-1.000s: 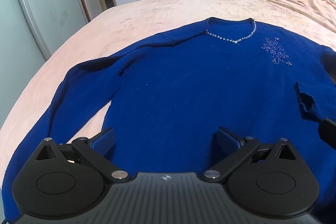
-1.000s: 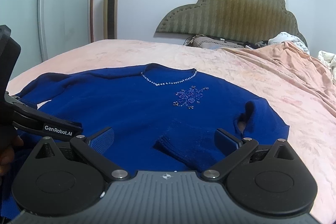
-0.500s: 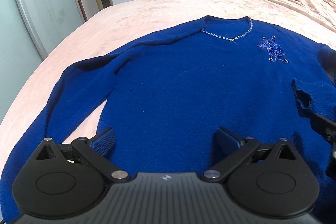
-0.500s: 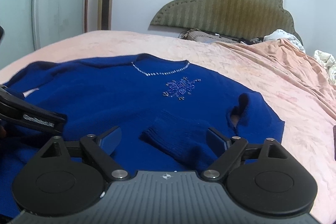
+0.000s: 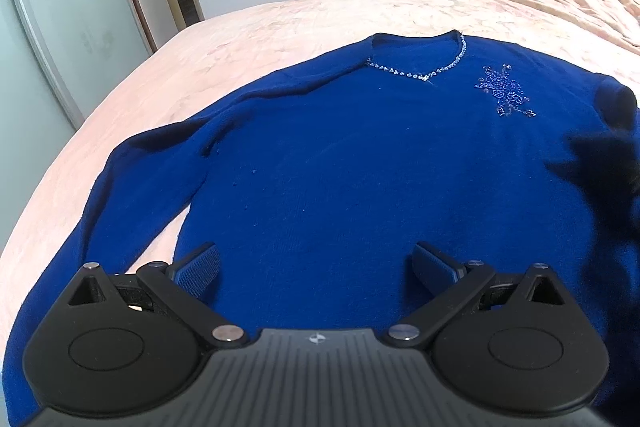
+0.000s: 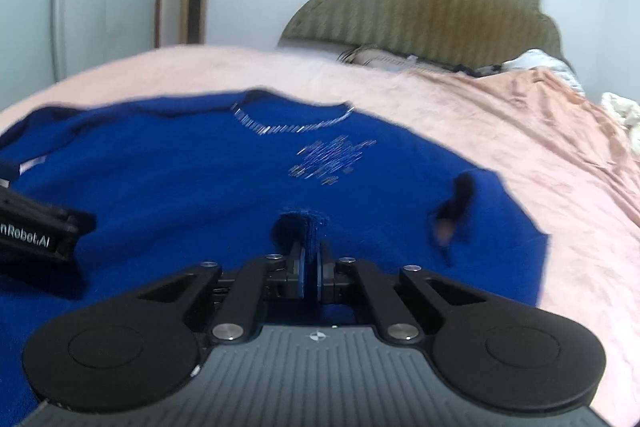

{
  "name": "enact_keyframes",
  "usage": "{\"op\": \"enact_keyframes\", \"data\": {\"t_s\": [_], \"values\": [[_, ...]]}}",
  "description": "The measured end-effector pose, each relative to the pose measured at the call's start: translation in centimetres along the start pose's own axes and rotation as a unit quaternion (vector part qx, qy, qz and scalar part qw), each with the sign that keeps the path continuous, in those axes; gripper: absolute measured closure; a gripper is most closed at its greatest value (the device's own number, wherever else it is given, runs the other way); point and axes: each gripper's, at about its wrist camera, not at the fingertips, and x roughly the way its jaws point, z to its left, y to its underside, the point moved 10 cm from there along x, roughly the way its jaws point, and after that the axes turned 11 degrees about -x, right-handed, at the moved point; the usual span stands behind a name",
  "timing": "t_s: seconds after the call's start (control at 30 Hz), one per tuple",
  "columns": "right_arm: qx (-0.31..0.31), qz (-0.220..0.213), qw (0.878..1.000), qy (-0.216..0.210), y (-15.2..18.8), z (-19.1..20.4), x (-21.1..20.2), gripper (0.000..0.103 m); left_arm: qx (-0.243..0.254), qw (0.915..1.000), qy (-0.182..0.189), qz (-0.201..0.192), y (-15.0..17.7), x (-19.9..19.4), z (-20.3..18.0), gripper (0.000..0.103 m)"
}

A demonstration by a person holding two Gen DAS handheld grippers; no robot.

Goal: Fold small clothes
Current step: 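Close the right gripper on the sweater sleeve cuff, then lift the held sleeve with the right gripper and carry it across the sweater body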

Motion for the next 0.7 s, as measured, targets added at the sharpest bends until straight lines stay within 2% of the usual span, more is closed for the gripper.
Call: {"op": "enact_keyframes", "data": {"t_s": [0.1, 0.23, 0.47, 0.6, 0.7], "values": [[0.041, -0.030, 0.998, 0.034, -0.1, -3.7, -2.1, 0.099, 0.003, 1.0000, 0.001, -0.001, 0.0, -0.1, -0.2, 0.000], [0.112, -0.058, 0.987, 0.099, 0.8, -10.4, -5.3, 0.099, 0.006, 1.0000, 0.003, -0.001, 0.0, 0.0, -0.5, 0.000], [0.180, -0.077, 0.953, 0.230, 4.4, -20.3, -9.5, 0.099, 0.017, 0.9998, 0.004, -0.002, 0.0, -0.1, -1.0, 0.000], [0.212, -0.073, 0.934, 0.279, 7.0, -25.0, -10.8, 0.099, 0.018, 0.9998, 0.004, -0.003, 0.0, -0.1, -1.2, 0.000], [0.260, -0.071, 0.916, 0.297, 9.3, -27.7, -11.7, 0.099, 0.021, 0.9998, 0.004, -0.005, 0.0, -0.3, -1.3, 0.000]]}}
